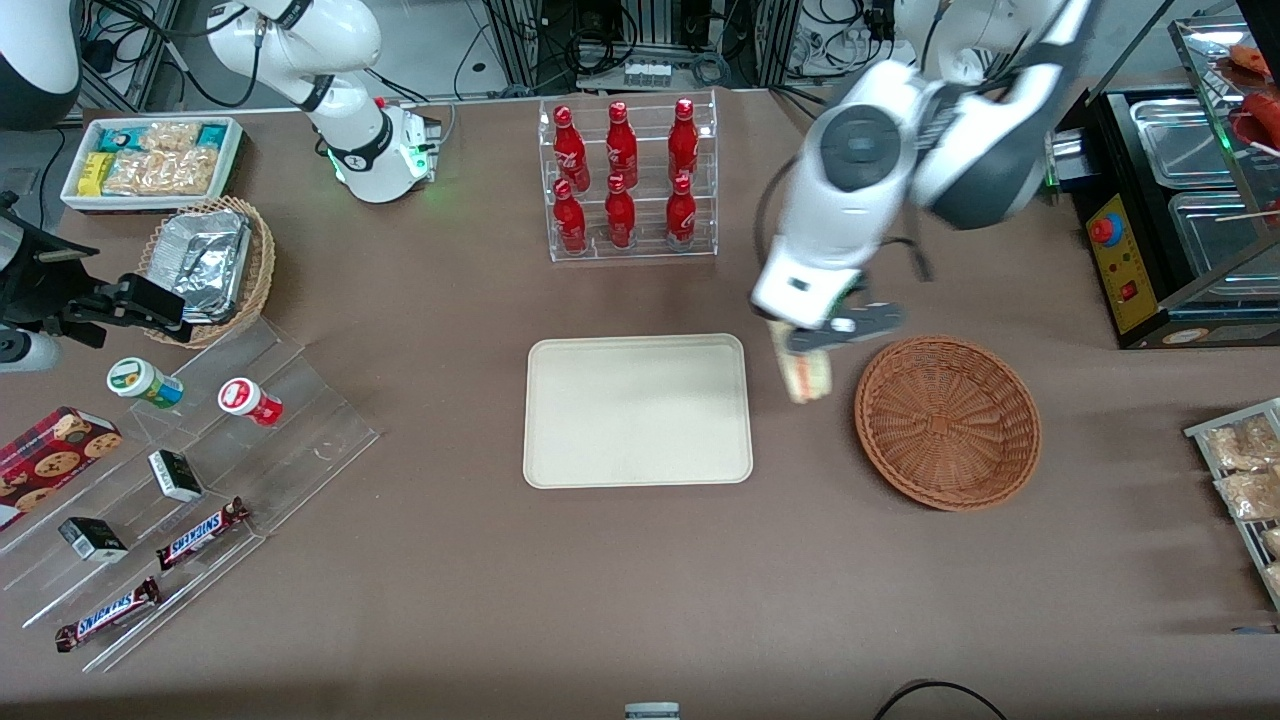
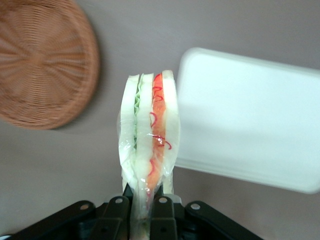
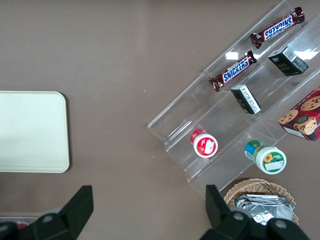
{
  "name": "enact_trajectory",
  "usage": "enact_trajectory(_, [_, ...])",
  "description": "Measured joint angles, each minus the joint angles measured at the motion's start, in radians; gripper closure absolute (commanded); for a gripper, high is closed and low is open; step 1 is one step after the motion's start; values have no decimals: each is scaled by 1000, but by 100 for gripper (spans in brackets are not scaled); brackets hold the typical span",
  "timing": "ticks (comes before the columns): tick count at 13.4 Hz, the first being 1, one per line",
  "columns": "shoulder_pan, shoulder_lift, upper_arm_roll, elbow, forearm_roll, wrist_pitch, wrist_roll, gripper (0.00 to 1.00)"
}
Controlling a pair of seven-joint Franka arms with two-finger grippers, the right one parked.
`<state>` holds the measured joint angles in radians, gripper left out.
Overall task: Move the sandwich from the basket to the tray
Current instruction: 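Lift the sandwich out of the basket and carry it toward the tray, then lower the sandwich onto the cream tray and open the left gripper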
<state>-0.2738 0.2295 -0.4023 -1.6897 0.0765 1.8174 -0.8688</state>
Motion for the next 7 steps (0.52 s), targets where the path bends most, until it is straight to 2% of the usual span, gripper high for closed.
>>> enact_trajectory(4, [-127,234,1,145,24,134,-4,100])
enact_trajectory(7, [-186,427,2,283,121,191,-37,100])
